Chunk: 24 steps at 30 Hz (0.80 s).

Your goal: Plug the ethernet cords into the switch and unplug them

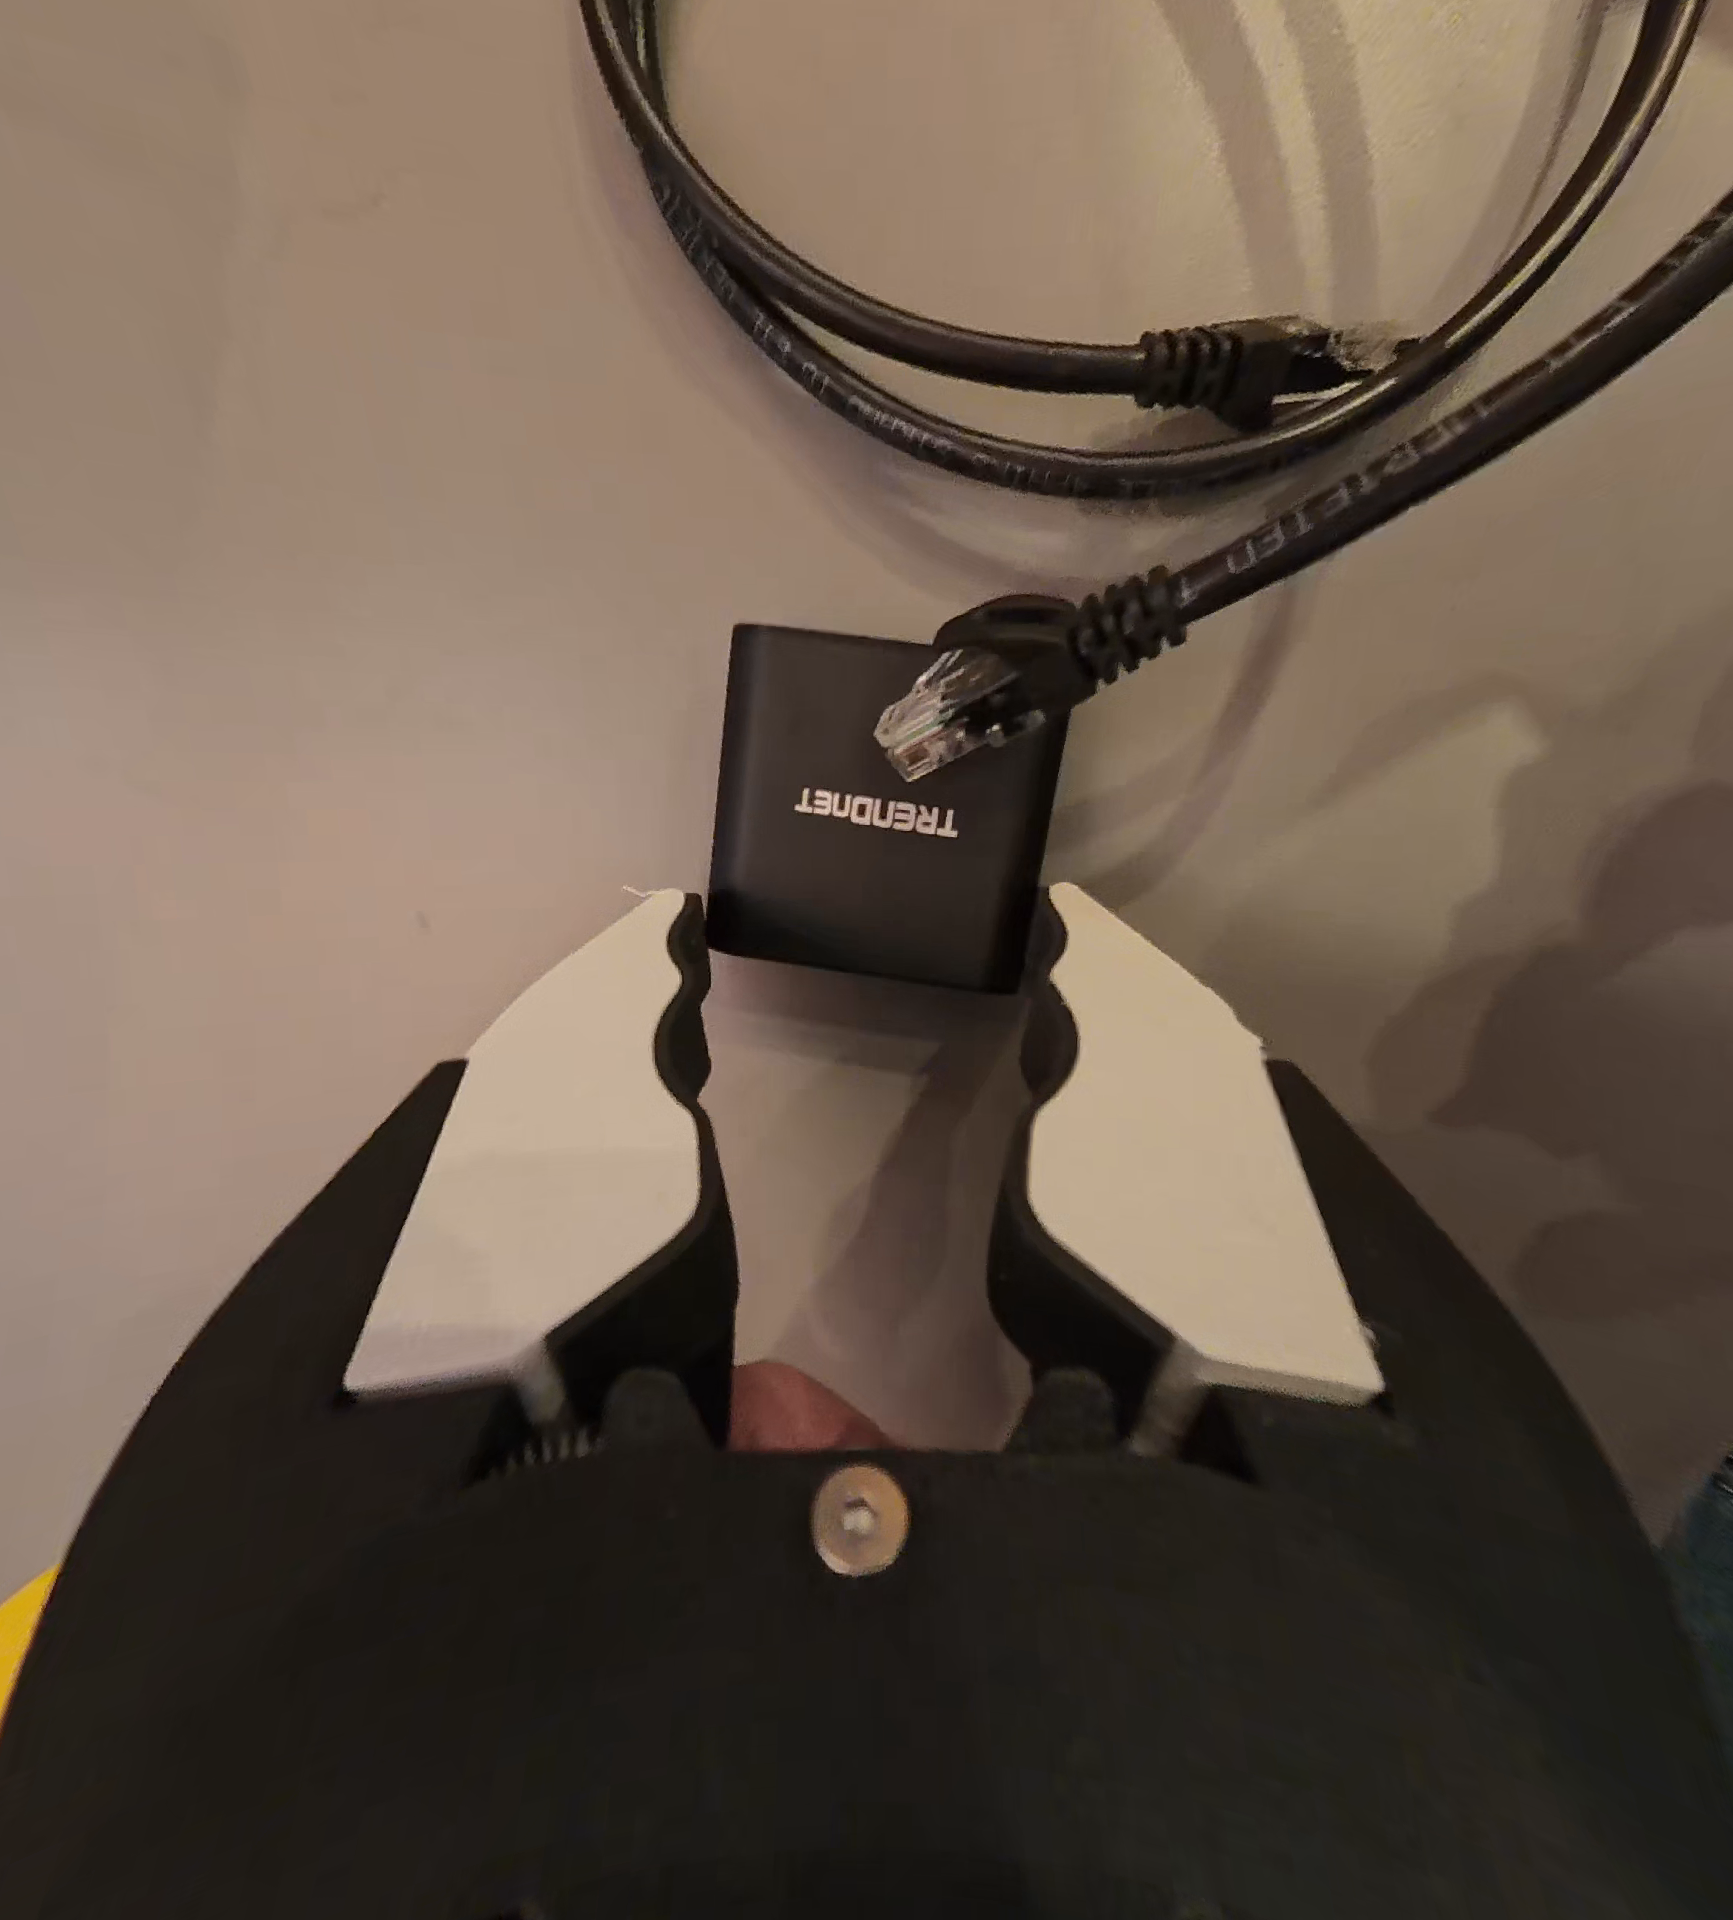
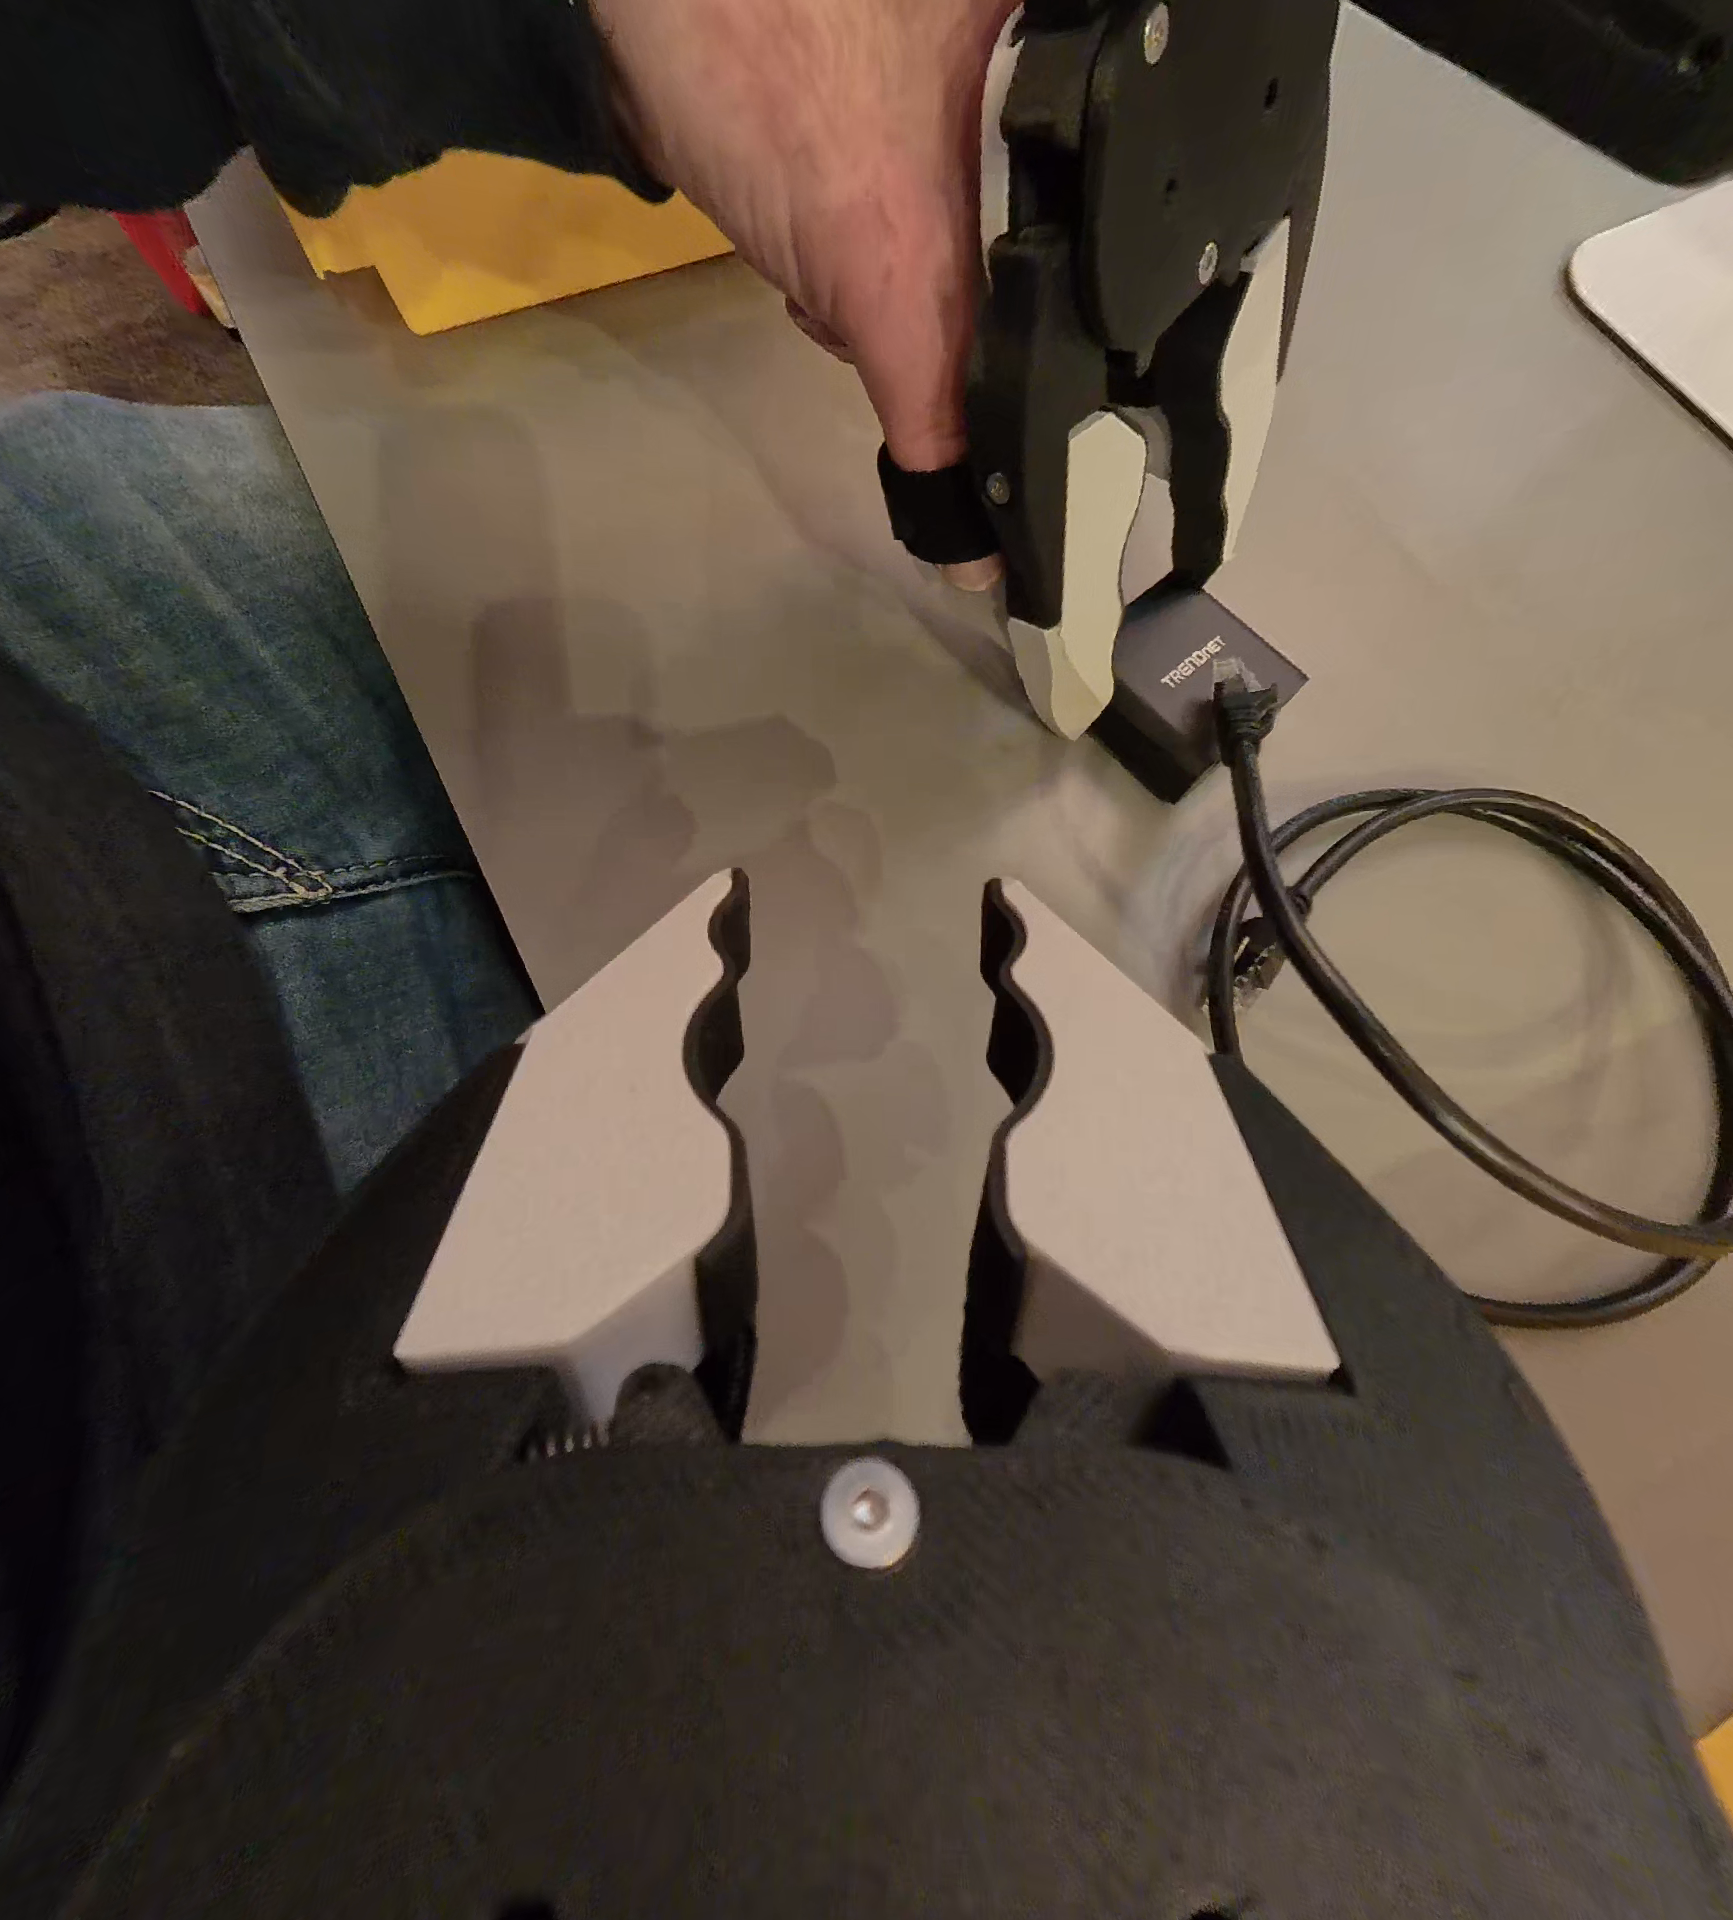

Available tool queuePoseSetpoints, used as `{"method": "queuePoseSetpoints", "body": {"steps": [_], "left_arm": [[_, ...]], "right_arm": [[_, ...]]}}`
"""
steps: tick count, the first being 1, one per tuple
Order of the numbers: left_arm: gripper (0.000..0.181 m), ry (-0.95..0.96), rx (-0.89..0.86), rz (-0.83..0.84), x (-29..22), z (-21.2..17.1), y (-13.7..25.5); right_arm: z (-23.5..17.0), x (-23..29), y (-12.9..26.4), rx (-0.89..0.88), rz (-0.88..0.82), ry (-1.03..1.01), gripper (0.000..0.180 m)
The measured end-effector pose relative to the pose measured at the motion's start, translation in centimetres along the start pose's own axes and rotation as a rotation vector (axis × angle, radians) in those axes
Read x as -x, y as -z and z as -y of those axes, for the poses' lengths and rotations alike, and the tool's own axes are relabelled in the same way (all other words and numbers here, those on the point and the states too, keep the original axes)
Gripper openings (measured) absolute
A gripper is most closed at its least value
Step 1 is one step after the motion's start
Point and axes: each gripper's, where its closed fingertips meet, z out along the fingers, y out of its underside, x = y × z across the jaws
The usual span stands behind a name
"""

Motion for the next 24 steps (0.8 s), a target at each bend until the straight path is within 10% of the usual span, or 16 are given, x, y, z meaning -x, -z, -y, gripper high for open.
{"method": "queuePoseSetpoints", "body": {"steps": [24], "left_arm": [[0.058,-0.079,-0.694,-0.261,-3.9,0.2,19.8]], "right_arm": [[13.8,-1.0,3.2,-0.518,0.198,-0.096,0.067]]}}
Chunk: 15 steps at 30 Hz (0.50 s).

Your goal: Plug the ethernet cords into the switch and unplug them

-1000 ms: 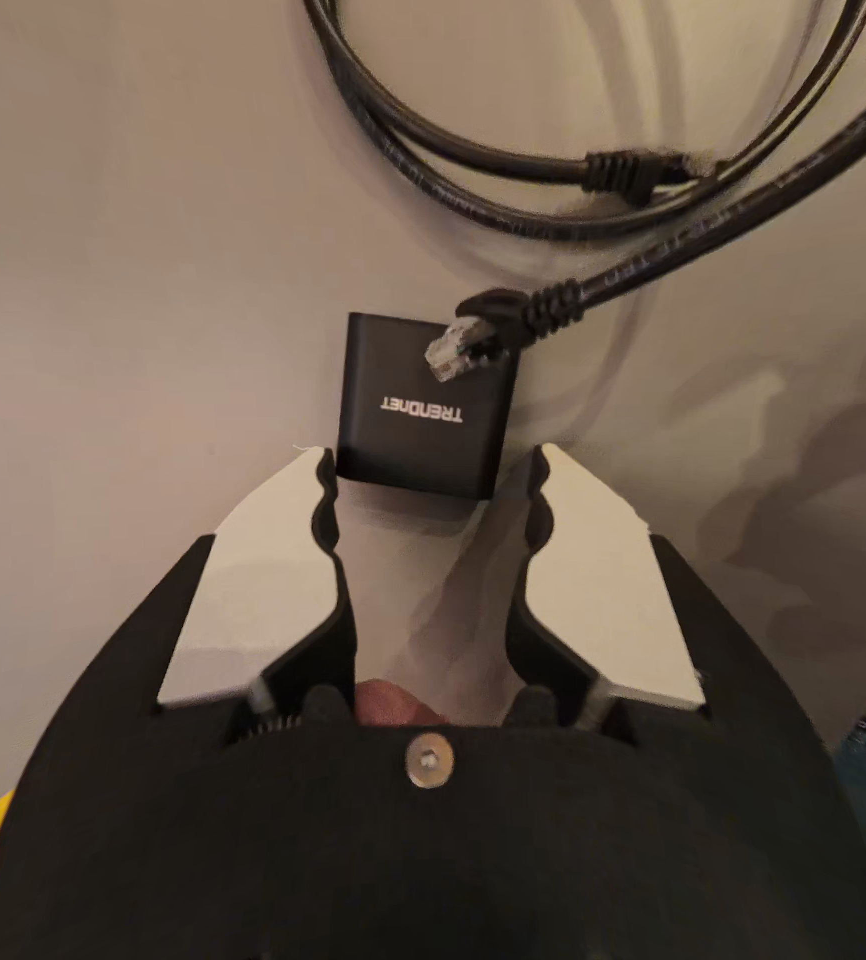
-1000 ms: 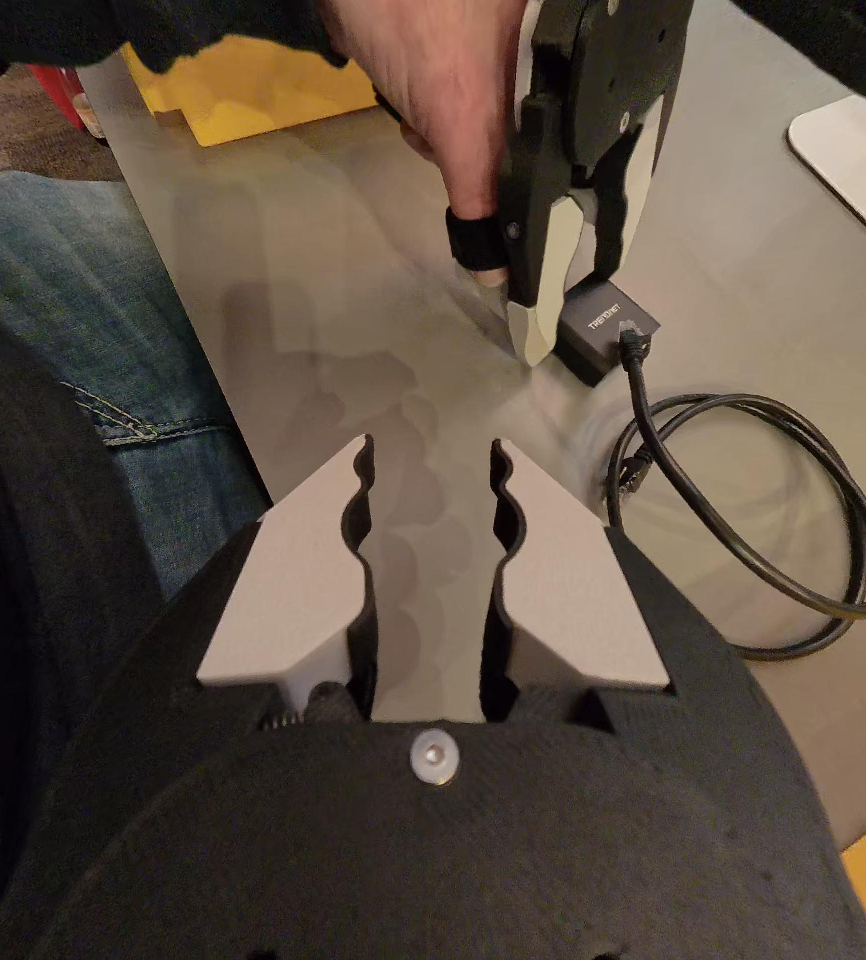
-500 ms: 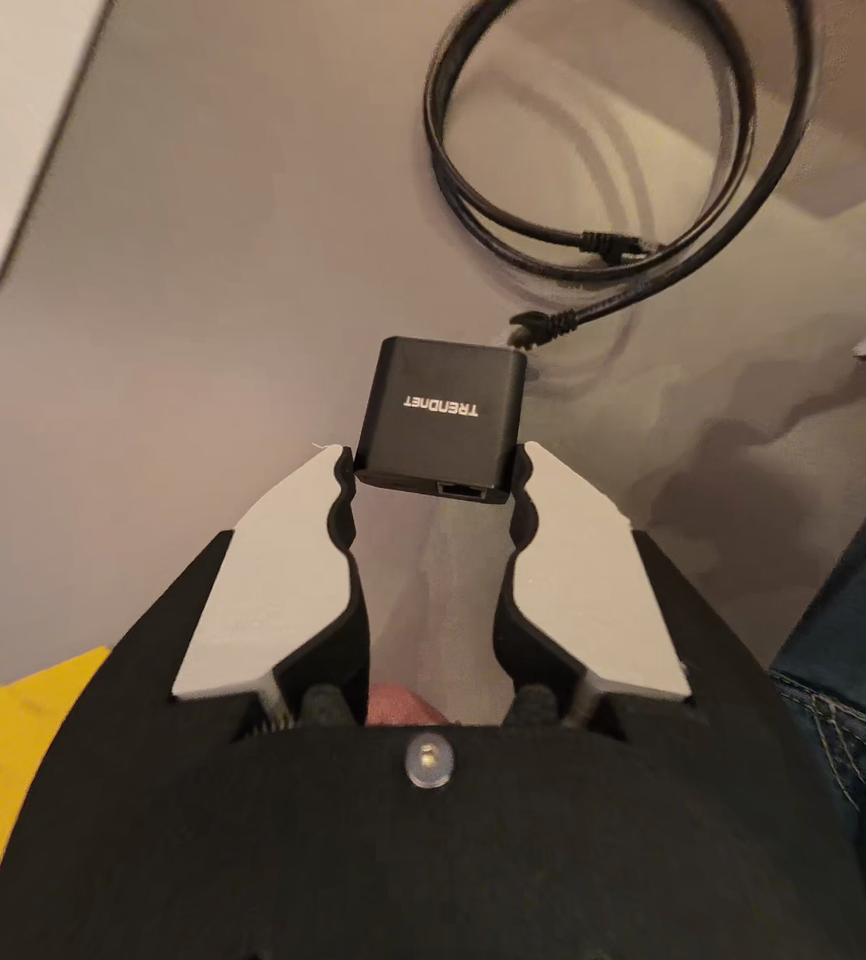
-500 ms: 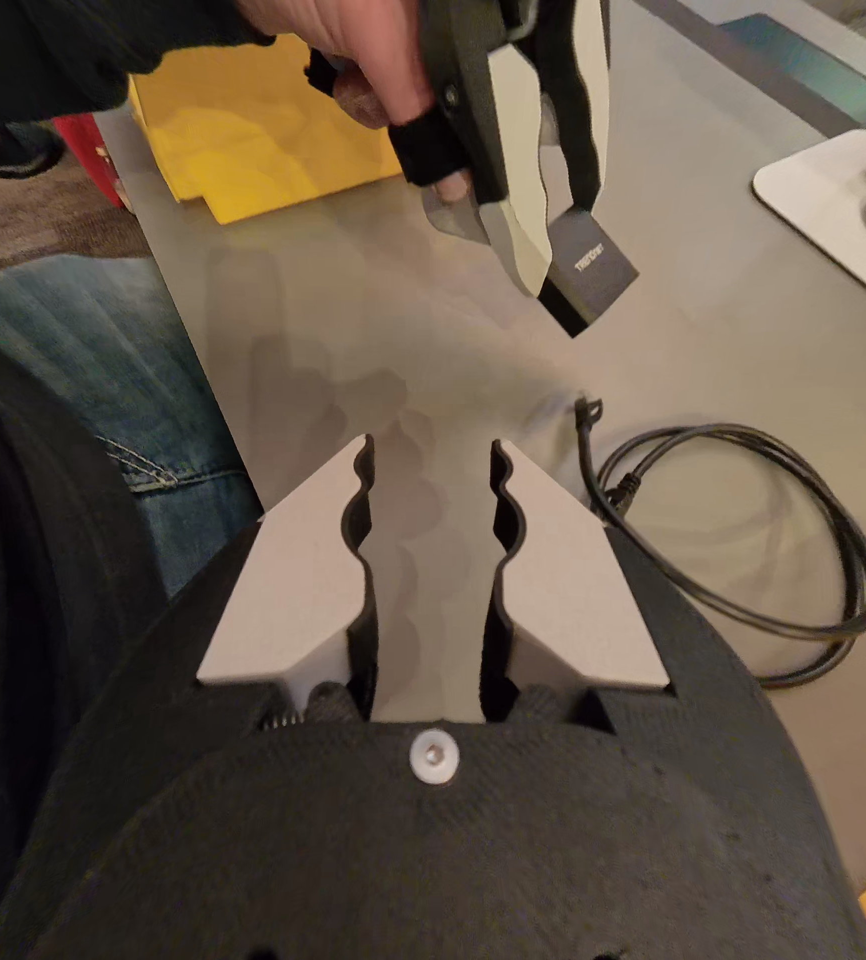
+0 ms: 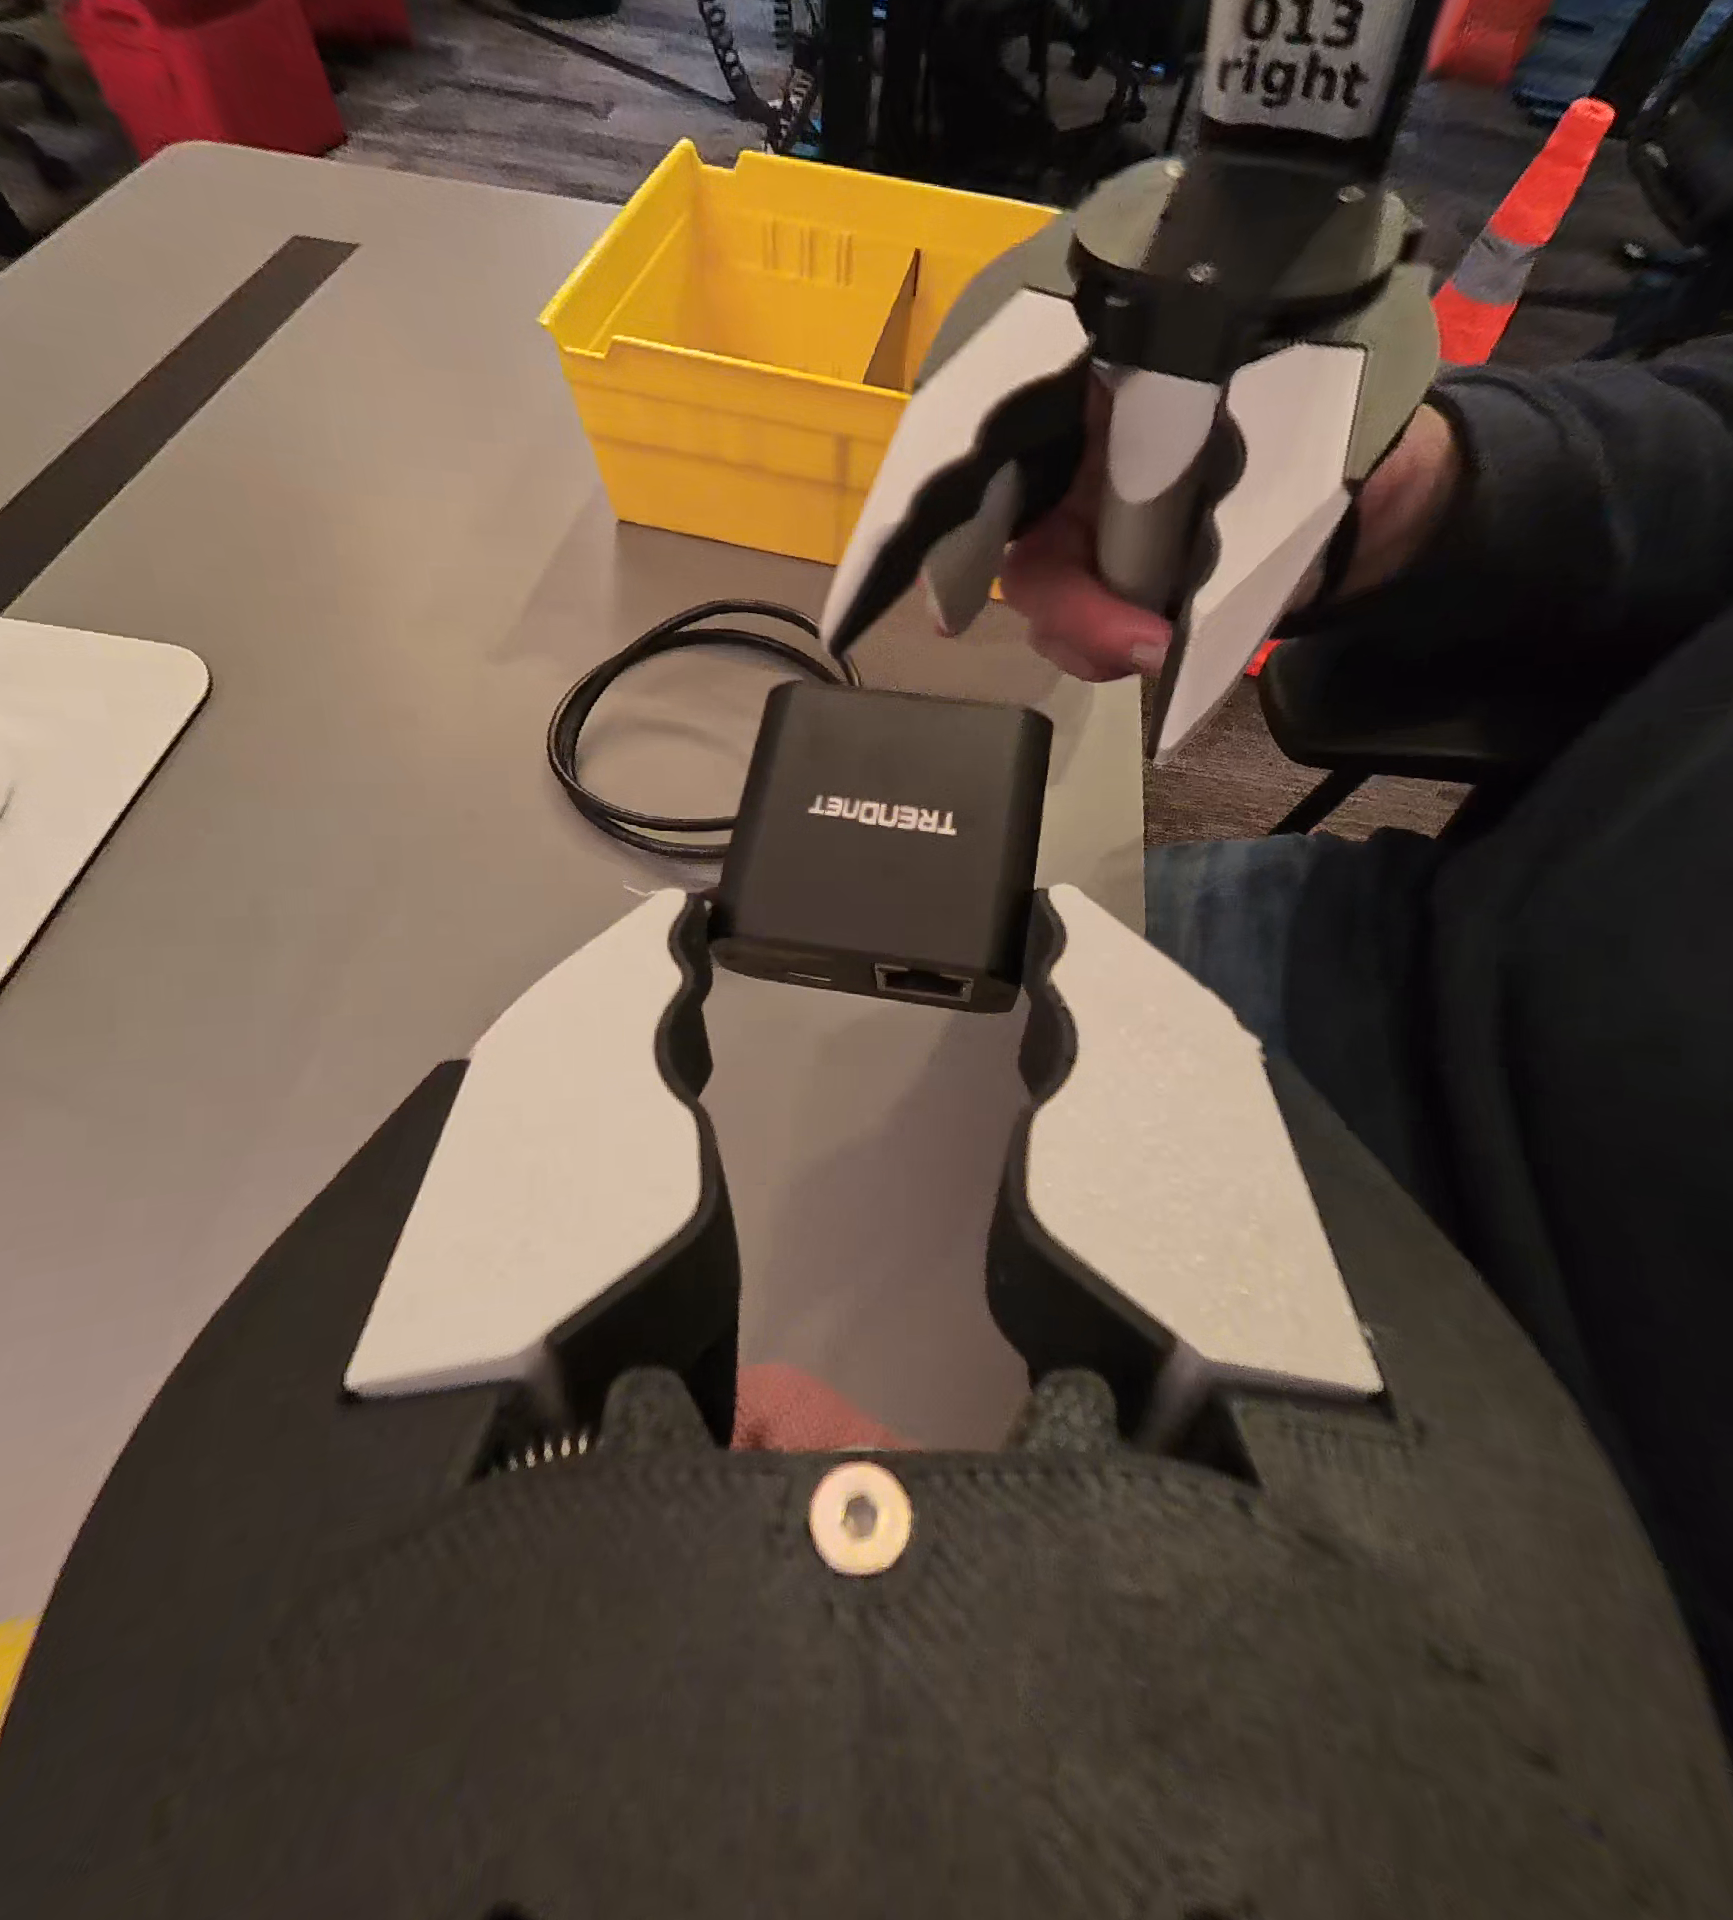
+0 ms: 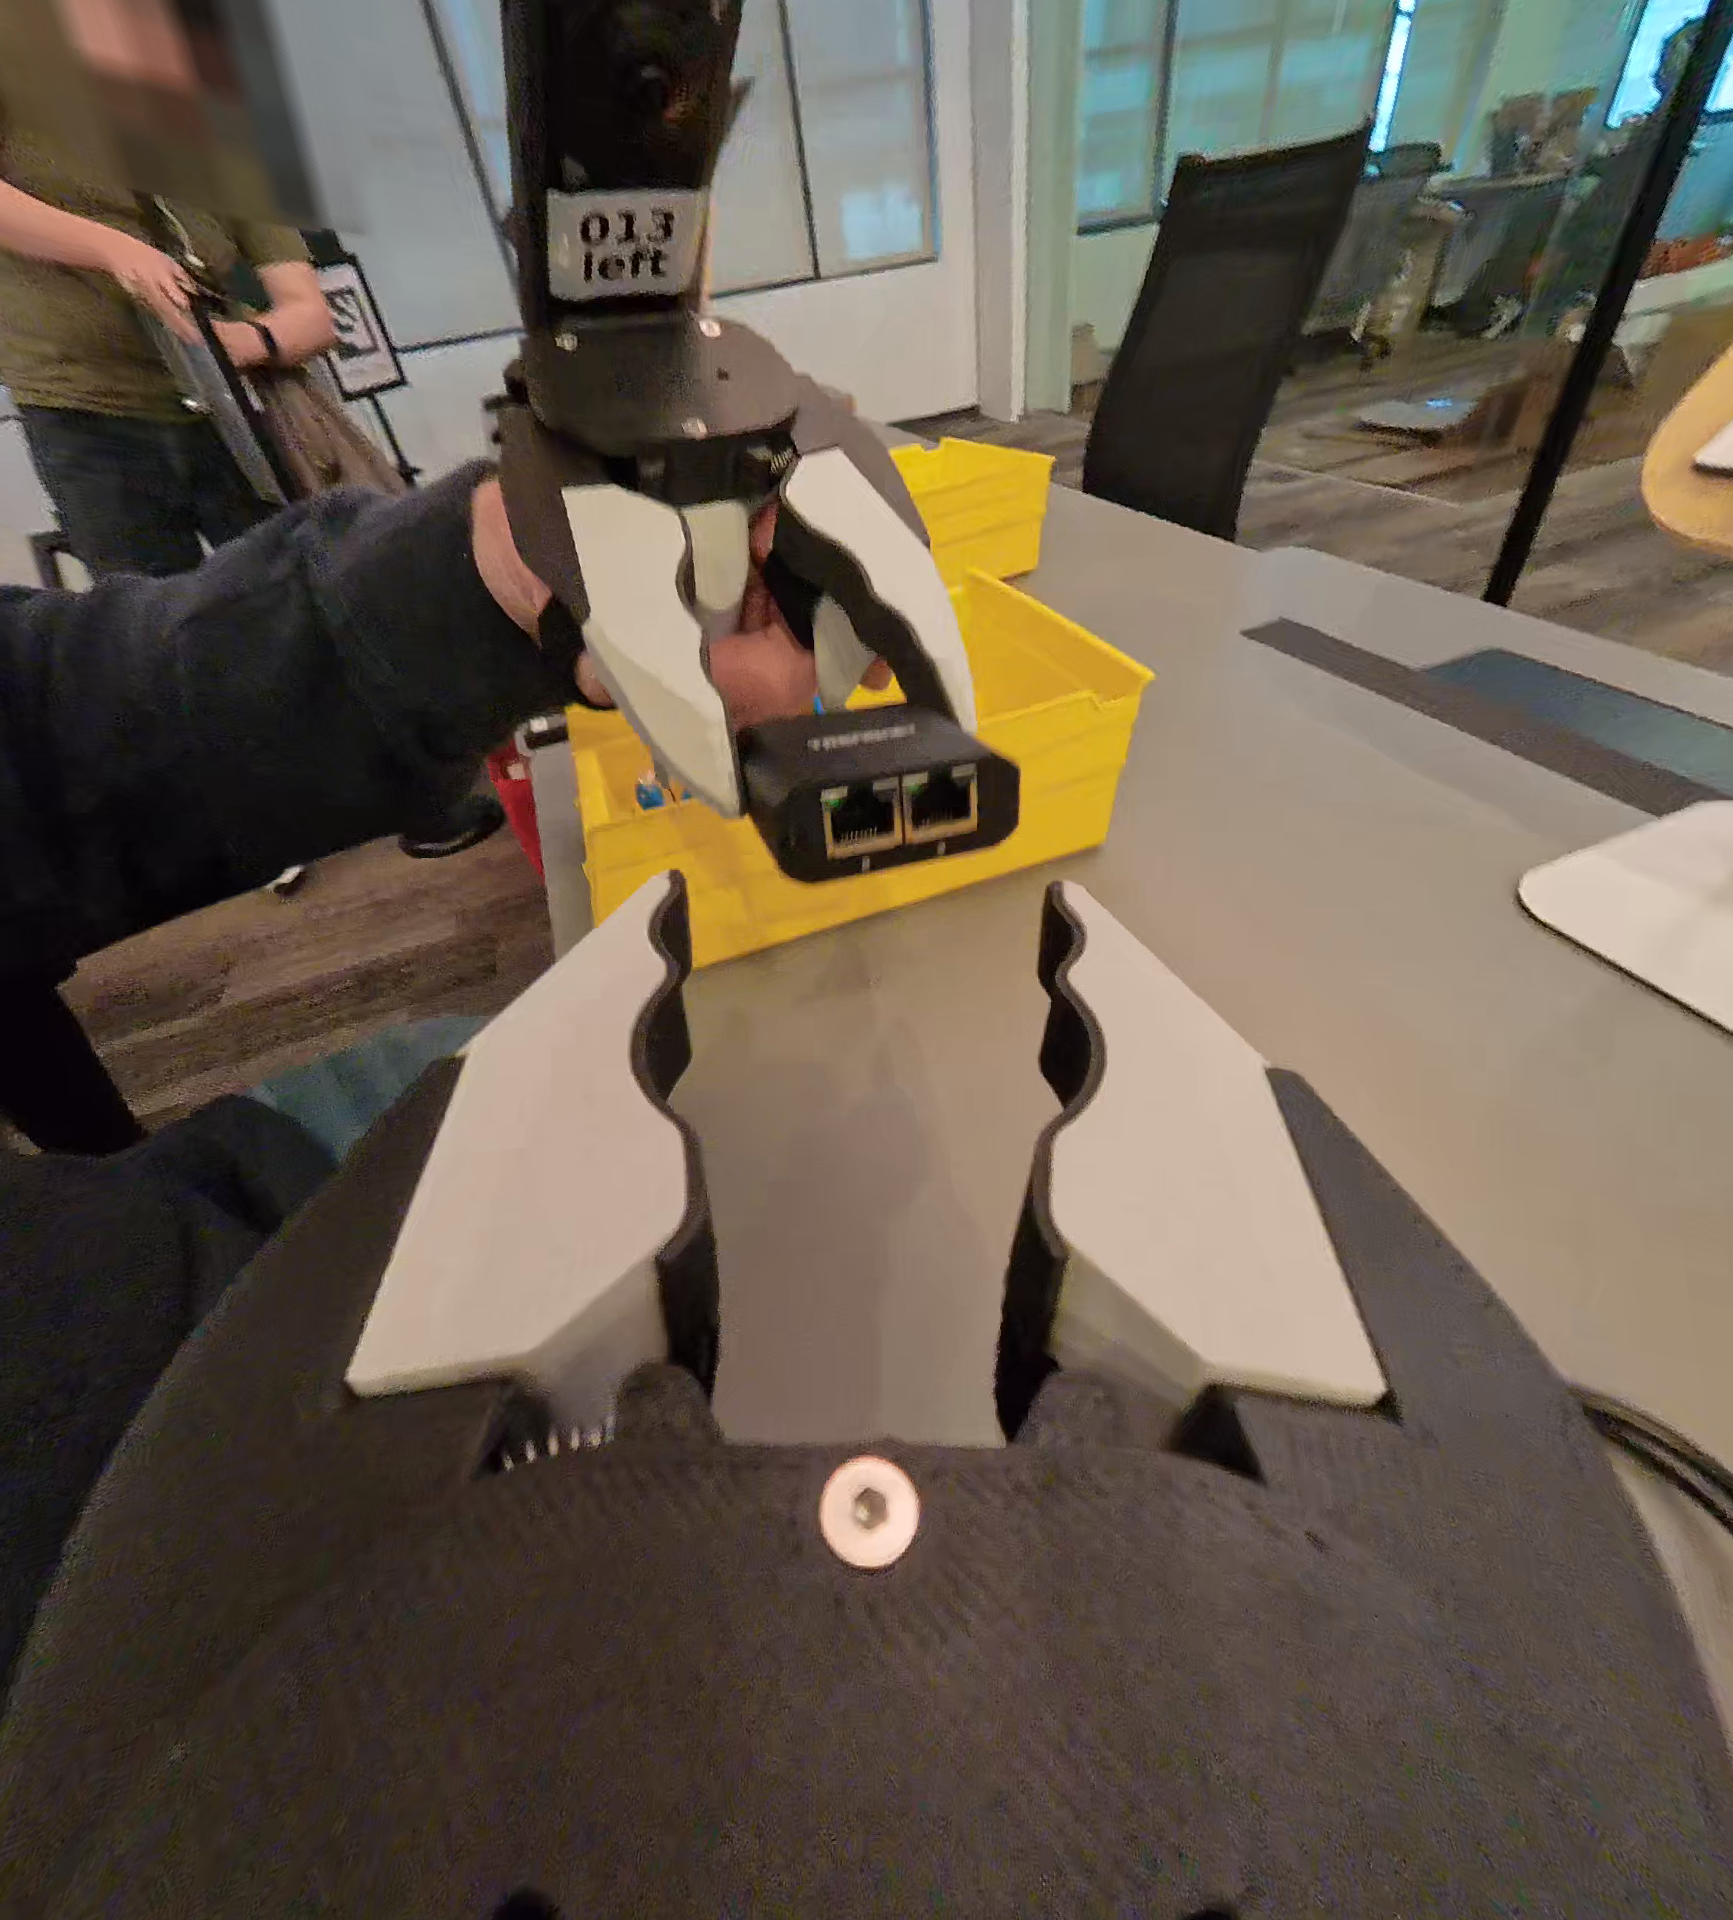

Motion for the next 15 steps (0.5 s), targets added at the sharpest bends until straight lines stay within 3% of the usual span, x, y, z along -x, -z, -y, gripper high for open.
{"method": "queuePoseSetpoints", "body": {"steps": [6,9,15], "left_arm": [[0.058,-0.016,-0.01,-0.051,-1.4,-0.3,-0.2],[0.058,-0.01,-0.03,-0.061,-1.6,0.1,-0.3],[0.058,0.014,-0.077,-0.077,-1.6,0.6,-0.6]], "right_arm": [[0.4,1.3,-2.0,-0.027,0.148,-0.031,0.066],[-0.5,1.1,-2.2,-0.014,0.171,-0.042,0.057],[-0.4,0.9,-1.8,-0.041,0.195,-0.068,0.057]]}}
